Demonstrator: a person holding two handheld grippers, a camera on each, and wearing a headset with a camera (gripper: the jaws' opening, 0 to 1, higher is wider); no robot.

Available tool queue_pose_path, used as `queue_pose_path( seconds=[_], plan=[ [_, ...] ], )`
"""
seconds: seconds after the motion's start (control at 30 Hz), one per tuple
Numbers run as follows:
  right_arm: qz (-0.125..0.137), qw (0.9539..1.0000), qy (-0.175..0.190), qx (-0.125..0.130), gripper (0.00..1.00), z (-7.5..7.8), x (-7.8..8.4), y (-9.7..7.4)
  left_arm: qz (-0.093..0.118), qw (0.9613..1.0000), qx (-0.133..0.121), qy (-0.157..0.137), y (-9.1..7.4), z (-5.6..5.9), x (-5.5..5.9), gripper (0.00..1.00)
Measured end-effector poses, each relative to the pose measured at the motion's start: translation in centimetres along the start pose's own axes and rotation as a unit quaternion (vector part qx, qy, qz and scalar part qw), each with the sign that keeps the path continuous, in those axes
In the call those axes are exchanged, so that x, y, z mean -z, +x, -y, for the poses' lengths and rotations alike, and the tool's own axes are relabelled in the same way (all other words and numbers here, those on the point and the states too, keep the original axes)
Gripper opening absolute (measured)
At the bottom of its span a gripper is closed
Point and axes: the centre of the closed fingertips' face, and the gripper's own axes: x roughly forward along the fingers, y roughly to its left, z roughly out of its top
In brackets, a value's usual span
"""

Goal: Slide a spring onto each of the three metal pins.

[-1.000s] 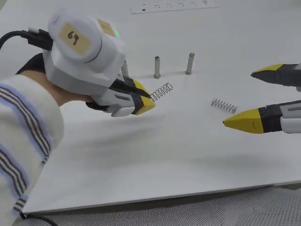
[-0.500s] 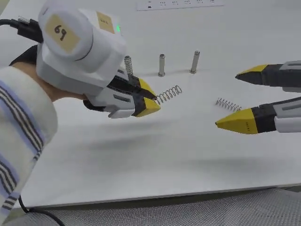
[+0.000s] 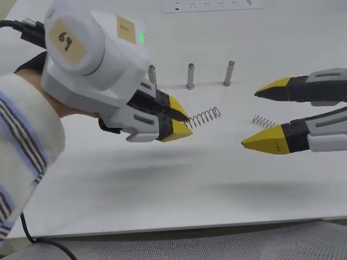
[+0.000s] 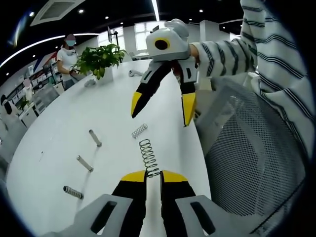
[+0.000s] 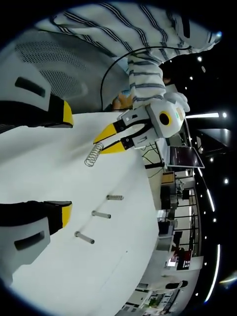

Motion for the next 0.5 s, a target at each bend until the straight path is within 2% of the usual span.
queue_pose_path(
  seconds=[0.27, 0.4, 0.5],
  plan=[
    [0.003, 0.9991, -0.012, -0.039, 0.42, -1.4, -0.3, 1.1, 0.006, 0.9998, 0.015, 0.008, -0.1, 0.6, -0.3, 0.03],
    [0.0, 0.9985, -0.018, -0.051, 0.4, -1.7, -0.3, 1.5, 0.014, 0.9995, 0.026, 0.01, -0.3, 1.1, -0.7, 0.03],
    [0.0, 0.9979, -0.021, -0.061, 0.37, -2.0, -0.4, 1.6, 0.012, 0.9992, 0.035, 0.013, -0.4, 1.4, -0.8, 0.03]
  ],
)
